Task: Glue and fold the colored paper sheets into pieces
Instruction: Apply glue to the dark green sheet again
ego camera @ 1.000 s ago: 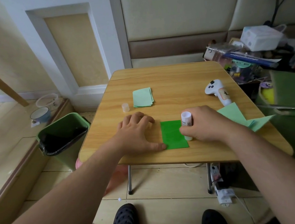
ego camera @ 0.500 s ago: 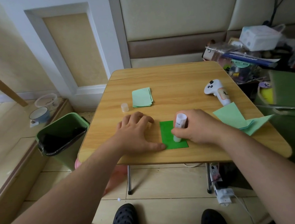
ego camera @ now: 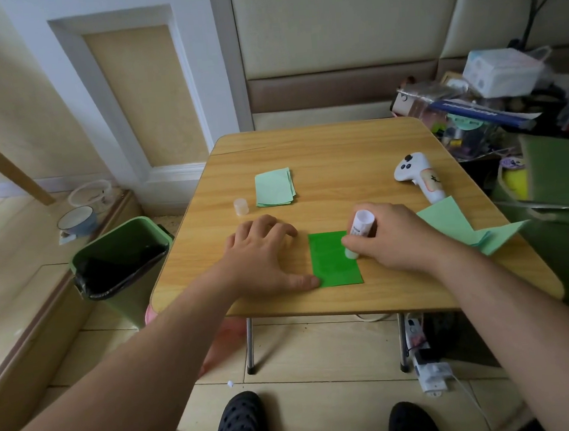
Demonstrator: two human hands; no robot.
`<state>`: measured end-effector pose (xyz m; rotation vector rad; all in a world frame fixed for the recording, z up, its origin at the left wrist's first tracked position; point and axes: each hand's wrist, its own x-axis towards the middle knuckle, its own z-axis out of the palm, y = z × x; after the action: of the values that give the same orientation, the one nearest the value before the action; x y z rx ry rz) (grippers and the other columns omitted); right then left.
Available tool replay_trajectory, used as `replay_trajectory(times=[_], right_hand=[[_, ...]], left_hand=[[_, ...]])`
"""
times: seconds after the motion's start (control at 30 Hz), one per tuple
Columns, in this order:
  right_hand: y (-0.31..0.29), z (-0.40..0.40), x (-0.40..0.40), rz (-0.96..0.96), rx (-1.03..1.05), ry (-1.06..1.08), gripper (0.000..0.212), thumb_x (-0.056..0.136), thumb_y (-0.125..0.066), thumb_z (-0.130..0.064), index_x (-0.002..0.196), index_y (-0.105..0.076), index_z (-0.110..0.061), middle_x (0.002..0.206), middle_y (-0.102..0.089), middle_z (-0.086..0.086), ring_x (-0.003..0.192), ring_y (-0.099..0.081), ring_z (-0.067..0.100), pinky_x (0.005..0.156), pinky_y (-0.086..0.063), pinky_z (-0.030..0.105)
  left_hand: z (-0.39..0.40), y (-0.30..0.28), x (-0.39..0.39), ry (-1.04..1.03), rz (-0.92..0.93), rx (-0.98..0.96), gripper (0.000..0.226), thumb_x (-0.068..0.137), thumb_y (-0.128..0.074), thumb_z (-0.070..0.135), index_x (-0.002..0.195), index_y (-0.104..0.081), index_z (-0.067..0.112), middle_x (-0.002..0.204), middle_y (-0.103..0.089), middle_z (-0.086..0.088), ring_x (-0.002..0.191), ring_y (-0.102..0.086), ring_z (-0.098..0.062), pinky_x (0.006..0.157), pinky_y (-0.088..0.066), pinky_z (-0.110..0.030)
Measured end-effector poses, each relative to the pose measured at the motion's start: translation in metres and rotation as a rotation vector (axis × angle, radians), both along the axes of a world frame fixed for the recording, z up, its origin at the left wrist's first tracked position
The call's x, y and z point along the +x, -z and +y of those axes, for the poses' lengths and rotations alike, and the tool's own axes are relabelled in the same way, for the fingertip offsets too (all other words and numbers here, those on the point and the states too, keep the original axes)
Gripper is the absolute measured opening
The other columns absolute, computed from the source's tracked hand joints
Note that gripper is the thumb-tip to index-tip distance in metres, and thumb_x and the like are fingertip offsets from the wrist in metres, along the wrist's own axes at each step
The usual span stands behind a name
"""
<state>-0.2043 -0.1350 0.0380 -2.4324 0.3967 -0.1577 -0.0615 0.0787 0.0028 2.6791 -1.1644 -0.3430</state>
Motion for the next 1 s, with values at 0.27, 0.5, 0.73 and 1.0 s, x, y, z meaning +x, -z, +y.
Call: replay_trajectory(times=[0.27, 0.5, 0.73, 1.0], right_hand=[[-0.004, -0.001, -0.014, 0.142, 0.033, -0.144, 0.017, 0.083, -0.077, -0.032, 0.075, -0.064, -0.027, 0.073, -0.068, -0.006, 0.072, -0.060, 0.015, 0.069, -0.051, 0.038], [-0.007, 0.001, -0.008, -0.065, 0.064, 0.034, 0.021, 0.089, -0.075, -0.037, 0.080, -0.065, -0.020, 0.077, -0.070, -0.001, 0.070, -0.060, 0.017, 0.064, -0.048, 0.033], [0.004, 0.010, -0.001, -0.008, -0.006, -0.022, 0.021, 0.089, -0.074, -0.039, 0.082, -0.063, -0.022, 0.077, -0.069, -0.004, 0.078, -0.064, 0.020, 0.065, -0.047, 0.033], [-0.010, 0.009, -0.012, 0.177, 0.013, -0.155, 0.021, 0.086, -0.078, -0.037, 0.080, -0.066, -0.021, 0.080, -0.070, 0.000, 0.073, -0.061, 0.019, 0.068, -0.049, 0.036]], left_hand=[[-0.001, -0.002, 0.000, 0.003, 0.009, 0.012, 0.101, 0.055, -0.057, 0.098, 0.141, -0.032, 0.050, 0.158, -0.019, 0.010, 0.151, -0.009, -0.025, 0.121, -0.014, -0.050], [-0.002, -0.003, -0.001, 0.002, 0.004, 0.007, 0.100, 0.056, -0.059, 0.096, 0.141, -0.033, 0.050, 0.158, -0.020, 0.010, 0.150, -0.011, -0.024, 0.120, -0.015, -0.049], [-0.002, -0.001, 0.000, -0.006, 0.007, 0.004, 0.100, 0.055, -0.059, 0.097, 0.140, -0.034, 0.051, 0.158, -0.019, 0.010, 0.150, -0.011, -0.024, 0.120, -0.015, -0.050], [-0.001, -0.001, 0.000, 0.002, 0.002, 0.007, 0.098, 0.058, -0.060, 0.096, 0.140, -0.033, 0.051, 0.158, -0.019, 0.010, 0.150, -0.010, -0.025, 0.121, -0.015, -0.050]])
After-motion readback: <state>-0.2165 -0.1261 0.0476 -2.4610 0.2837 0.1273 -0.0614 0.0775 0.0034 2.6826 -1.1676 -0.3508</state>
